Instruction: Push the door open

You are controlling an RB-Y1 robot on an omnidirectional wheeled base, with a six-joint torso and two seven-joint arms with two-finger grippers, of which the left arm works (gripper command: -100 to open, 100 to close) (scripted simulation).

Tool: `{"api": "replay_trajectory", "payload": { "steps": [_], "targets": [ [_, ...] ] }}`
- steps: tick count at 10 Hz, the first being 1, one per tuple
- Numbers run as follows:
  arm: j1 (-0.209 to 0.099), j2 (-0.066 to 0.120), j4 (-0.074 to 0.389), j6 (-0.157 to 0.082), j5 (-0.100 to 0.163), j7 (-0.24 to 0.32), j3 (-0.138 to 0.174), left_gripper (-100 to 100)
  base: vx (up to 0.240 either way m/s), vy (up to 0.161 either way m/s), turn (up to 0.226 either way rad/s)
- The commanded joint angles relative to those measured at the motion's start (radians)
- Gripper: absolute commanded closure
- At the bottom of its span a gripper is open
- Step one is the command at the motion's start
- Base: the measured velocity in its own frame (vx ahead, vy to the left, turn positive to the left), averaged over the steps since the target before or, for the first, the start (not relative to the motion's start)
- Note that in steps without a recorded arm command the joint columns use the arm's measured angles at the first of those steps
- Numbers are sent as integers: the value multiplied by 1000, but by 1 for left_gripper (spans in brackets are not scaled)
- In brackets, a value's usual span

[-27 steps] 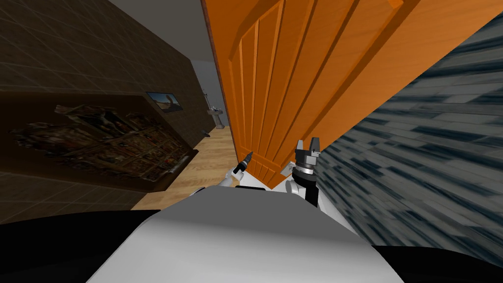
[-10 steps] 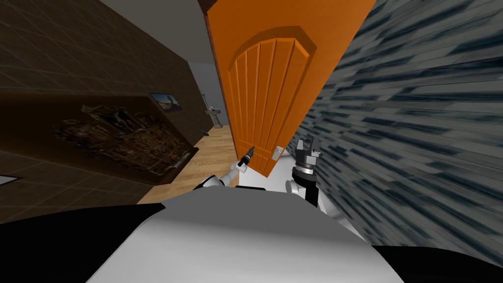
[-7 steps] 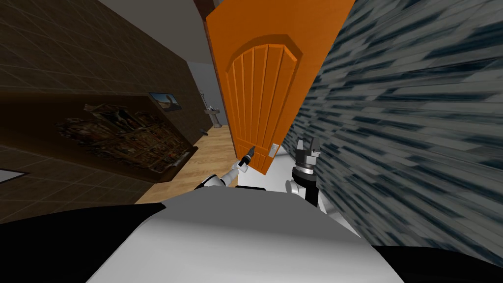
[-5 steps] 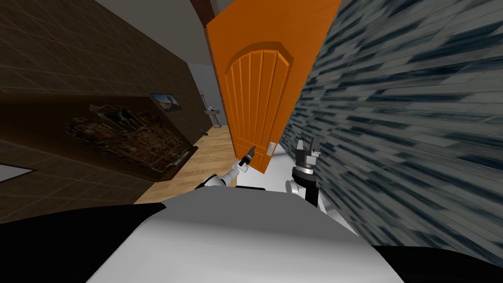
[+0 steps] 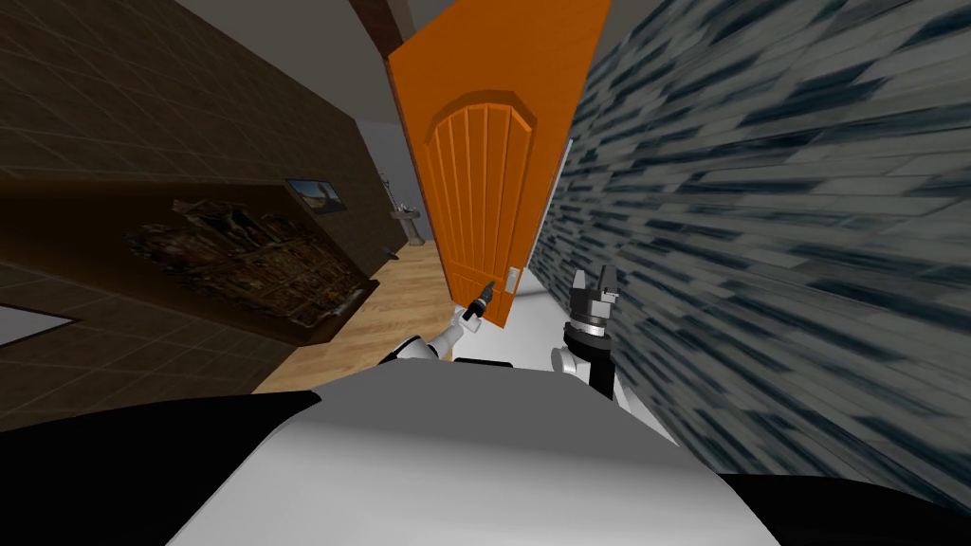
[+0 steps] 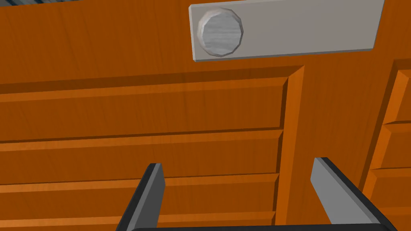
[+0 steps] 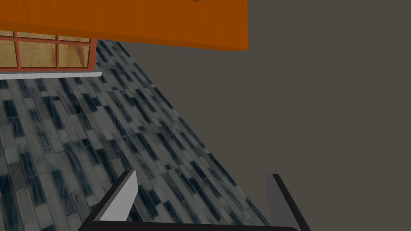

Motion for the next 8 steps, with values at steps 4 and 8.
{"api": "replay_trajectory", "payload": {
  "steps": [4,8],
  "targets": [
    [-7,23,12,-5,0,1,5,-100,-88,-105,-30],
    [-9,55,17,-10,1,-4,15,-100,227,-111,-22]
  ]
}}
